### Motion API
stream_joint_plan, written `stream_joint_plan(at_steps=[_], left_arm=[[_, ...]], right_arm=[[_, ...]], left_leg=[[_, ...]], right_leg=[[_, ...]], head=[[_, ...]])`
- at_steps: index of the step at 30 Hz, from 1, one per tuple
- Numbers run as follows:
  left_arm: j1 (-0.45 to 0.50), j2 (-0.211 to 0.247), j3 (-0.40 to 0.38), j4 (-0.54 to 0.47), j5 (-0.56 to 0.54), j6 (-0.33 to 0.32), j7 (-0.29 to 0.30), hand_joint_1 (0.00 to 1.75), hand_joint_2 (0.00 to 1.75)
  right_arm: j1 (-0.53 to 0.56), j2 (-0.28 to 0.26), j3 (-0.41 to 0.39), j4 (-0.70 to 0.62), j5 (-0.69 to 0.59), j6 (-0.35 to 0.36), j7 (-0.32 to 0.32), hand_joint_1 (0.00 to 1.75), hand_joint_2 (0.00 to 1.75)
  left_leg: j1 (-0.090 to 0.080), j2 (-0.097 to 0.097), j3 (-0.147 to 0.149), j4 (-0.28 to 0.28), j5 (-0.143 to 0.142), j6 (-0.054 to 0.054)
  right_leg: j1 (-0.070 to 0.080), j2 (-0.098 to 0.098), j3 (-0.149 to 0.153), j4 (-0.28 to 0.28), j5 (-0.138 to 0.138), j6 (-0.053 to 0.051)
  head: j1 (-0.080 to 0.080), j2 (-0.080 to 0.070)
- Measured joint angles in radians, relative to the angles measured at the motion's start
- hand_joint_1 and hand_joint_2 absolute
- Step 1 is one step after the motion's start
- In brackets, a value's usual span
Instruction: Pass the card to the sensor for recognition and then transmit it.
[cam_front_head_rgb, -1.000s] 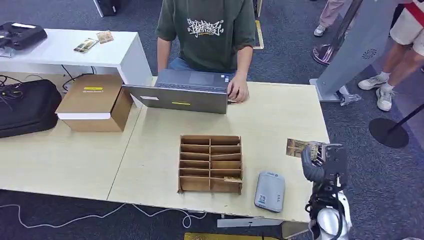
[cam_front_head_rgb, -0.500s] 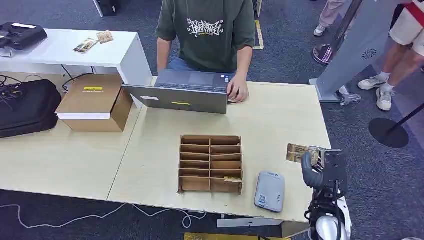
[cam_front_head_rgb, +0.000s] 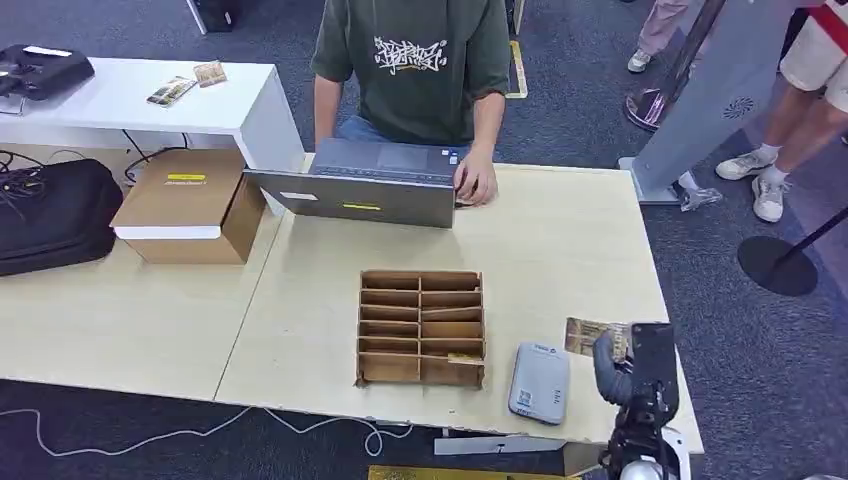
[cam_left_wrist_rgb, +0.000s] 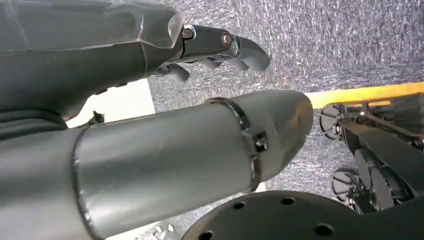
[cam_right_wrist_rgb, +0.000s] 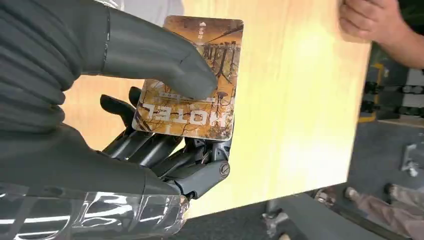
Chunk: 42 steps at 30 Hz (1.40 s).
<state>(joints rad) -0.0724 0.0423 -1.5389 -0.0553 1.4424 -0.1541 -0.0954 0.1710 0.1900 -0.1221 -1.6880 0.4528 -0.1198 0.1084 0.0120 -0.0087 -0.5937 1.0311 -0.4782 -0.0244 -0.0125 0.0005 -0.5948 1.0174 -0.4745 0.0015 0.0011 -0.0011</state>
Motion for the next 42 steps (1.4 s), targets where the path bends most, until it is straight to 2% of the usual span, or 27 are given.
stream_joint_plan(at_steps=[4, 11, 24, 32, 42], left_arm=[[0.000, 0.000, 0.000, 0.000, 0.006, -0.001, -0.001, 0.00, 0.00], [0.001, 0.000, 0.000, 0.000, 0.013, -0.001, -0.001, 0.00, 0.00], [0.005, -0.003, 0.000, 0.006, 0.029, -0.013, 0.002, 0.00, 0.00], [0.005, 0.005, 0.000, 0.006, 0.030, -0.012, 0.003, 0.00, 0.00], [0.005, 0.010, 0.000, 0.006, 0.033, -0.010, 0.003, 0.00, 0.00]], right_arm=[[0.020, 0.014, 0.007, 0.006, 0.031, 0.026, 0.032, 1.75, 1.75], [0.042, 0.022, 0.017, 0.011, 0.043, 0.036, 0.042, 1.75, 1.75], [0.051, 0.023, 0.065, 0.036, 0.105, 0.109, 0.093, 1.75, 1.75], [0.048, 0.009, 0.090, 0.075, 0.134, 0.182, 0.143, 1.75, 1.75], [0.030, -0.006, 0.100, 0.113, 0.135, 0.196, 0.153, 1.75, 1.75]], left_leg=[[0.000, 0.000, 0.000, 0.000, 0.000, 0.000], [0.000, 0.000, 0.000, 0.000, 0.000, 0.000], [0.000, 0.000, 0.000, 0.000, 0.000, 0.000], [0.000, 0.000, 0.000, 0.000, 0.000, 0.000], [0.000, 0.000, 0.001, 0.000, 0.000, 0.000]], right_leg=[[0.000, 0.000, 0.000, 0.000, 0.000, 0.000], [0.000, 0.000, 0.000, 0.000, 0.000, 0.000], [0.000, 0.000, 0.000, 0.000, 0.000, 0.000], [0.000, 0.000, 0.000, 0.000, 0.000, 0.000], [0.000, 0.000, 0.001, 0.000, 0.000, 0.000]], head=[[0.000, 0.000], [0.000, 0.000], [0.000, 0.000], [0.000, 0.000], [0.000, 0.000]])
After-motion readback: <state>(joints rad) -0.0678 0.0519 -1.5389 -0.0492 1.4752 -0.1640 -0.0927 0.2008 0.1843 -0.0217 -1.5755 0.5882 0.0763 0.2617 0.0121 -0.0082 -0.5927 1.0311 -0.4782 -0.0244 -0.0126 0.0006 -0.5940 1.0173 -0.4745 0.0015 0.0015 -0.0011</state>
